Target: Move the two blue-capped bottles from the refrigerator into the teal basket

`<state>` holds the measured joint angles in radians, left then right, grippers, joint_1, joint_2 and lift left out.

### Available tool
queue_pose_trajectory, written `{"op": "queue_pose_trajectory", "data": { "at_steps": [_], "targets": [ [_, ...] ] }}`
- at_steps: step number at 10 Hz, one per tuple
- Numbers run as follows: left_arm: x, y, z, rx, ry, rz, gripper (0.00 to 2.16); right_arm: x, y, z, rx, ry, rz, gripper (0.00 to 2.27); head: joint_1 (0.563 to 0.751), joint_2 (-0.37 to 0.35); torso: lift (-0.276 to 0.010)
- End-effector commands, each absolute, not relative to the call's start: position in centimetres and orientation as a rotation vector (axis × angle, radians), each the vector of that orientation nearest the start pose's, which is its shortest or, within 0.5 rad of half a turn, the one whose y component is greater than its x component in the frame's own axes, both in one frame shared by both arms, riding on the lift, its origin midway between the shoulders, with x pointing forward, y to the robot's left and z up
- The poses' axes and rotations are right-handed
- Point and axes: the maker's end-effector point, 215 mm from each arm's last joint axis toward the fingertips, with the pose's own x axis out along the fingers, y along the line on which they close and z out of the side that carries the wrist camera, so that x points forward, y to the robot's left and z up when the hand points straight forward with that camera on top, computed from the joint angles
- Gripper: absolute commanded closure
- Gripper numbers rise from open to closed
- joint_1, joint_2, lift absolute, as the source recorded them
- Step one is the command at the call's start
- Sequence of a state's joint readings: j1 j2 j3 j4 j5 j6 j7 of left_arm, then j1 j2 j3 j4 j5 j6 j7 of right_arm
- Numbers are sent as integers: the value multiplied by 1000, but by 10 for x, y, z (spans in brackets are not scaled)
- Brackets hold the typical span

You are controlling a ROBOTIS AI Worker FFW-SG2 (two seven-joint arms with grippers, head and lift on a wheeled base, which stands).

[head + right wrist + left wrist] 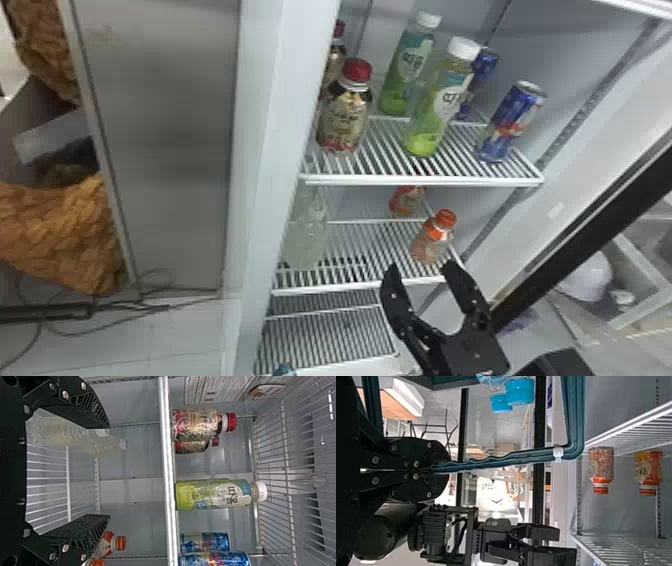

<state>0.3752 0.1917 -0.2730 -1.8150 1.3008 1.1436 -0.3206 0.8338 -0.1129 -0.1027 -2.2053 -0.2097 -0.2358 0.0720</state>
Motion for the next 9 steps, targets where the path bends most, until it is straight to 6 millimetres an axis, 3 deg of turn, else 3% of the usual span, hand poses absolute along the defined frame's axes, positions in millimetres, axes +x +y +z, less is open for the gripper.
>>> {"op": "queue_pose_trajectory", "data": {
  "at_steps": [1, 9],
  "targets": [
    [185, -94, -419, -1219, 1186, -1094, 1130, 350, -269, -303, 54, -47, 43, 233, 695, -350, -136],
    [185, -94, -419, -1221, 1184, -1093, 1130, 349, -272, -302, 60, -47, 25, 243, 695, -350, -136]
  ]
}}
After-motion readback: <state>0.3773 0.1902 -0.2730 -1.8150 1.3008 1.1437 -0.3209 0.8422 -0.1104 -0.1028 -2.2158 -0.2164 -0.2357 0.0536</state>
